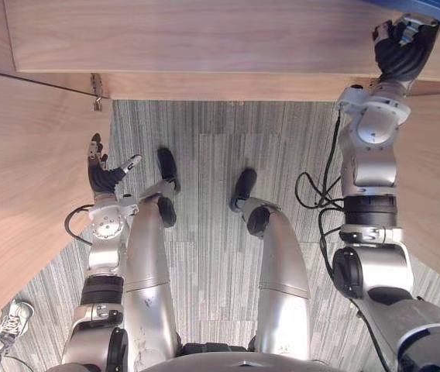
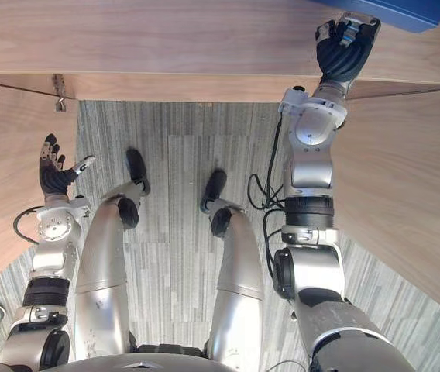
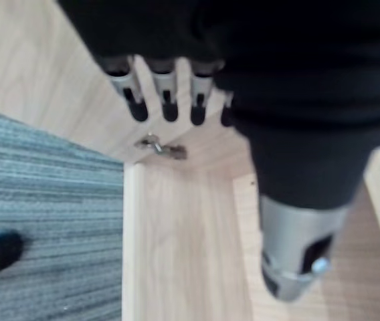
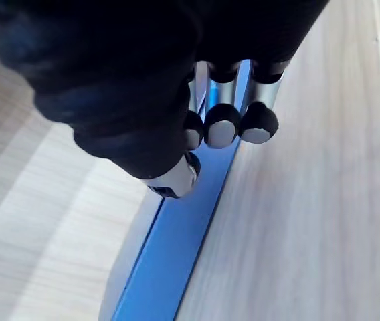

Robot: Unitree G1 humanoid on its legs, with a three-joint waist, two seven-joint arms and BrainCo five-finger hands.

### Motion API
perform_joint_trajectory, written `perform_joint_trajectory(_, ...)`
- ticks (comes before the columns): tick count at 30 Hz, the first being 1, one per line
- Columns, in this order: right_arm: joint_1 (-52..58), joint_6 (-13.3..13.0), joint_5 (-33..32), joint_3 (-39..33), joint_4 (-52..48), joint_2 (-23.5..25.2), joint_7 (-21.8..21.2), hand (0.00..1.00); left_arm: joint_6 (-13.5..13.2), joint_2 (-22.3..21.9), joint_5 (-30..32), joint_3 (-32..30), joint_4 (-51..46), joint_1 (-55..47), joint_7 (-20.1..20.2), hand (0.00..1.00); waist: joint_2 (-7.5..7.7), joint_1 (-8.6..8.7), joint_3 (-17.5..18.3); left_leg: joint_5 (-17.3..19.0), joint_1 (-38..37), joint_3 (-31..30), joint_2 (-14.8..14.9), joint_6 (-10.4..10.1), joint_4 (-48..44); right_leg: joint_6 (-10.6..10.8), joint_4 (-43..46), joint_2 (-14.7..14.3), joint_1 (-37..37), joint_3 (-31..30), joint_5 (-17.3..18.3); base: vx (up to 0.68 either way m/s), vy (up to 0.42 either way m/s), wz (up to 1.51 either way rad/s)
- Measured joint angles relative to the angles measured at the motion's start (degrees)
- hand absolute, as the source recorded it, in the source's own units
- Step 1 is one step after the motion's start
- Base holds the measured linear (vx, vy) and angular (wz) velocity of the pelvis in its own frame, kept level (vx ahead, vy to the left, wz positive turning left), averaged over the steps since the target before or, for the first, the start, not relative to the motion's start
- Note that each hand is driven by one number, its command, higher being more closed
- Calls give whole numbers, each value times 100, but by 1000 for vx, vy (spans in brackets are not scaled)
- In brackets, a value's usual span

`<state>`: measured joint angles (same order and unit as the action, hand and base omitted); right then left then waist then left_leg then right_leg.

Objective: Walk over to the cabinet, pick up the folder, carry it to the office cabinet, place the folder inside the office cabinet, then close the office cabinet door

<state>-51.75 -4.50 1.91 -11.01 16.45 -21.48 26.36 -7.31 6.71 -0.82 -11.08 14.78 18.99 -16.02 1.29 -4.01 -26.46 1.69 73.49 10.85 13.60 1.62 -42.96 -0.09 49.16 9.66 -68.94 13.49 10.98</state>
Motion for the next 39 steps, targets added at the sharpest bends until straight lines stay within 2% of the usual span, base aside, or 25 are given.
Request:
perform_joint_trajectory(12, -1121, 101, -60, 595, 1004, -583, -233, 100, 0, 64, -11, 0, 426, 351, -26, 0, 0, -50, 0, 16, 197, -16, 1, 16, -82, -10, 96, 29, -182, 15, 26, -3, -1, 0)
perform_joint_trajectory(17, -1574, 93, -535, 633, 1381, -695, -226, 100, 0, 111, -33, 9, 613, 391, -38, 0, 0, -9, 1, -41, 257, 13, -8, 5, 4, -9, 87, 47, -275, 25, 16, -30, -5, 3)
perform_joint_trajectory(24, -1612, 57, -1305, 623, 1385, -854, -188, 100, -18, 98, -138, 8, 499, -33, -86, 0, 0, 42, 1, -259, 242, 10, -58, -15, 292, -59, 10, 110, -279, 157, -14, -35, -13, 10)
perform_joint_trajectory(29, -1619, -22, -1757, 456, 1394, -861, -98, 100, -67, -32, -188, 5, 368, -304, -96, 0, -1, 1, 2, -364, 204, 19, -89, -36, 424, -84, 17, 125, -303, 162, -23, -34, -22, 6)
perform_joint_trajectory(35, -1463, -43, -1840, 310, 1315, -875, -76, 100, -76, -145, -243, 16, 325, -296, -94, 0, -2, -39, 2, -368, 159, 19, -47, -29, 301, -124, 81, 111, -234, 158, -31, -17, -11, 0)
perform_joint_trajectory(39, -430, -138, -1720, 156, 260, -832, -80, 100, -74, -214, -237, 78, 213, -287, -89, 0, -3, -78, 16, -173, 29, -23, 17, -24, -38, -135, 320, 107, -42, 123, 105, -35, -23, 0)
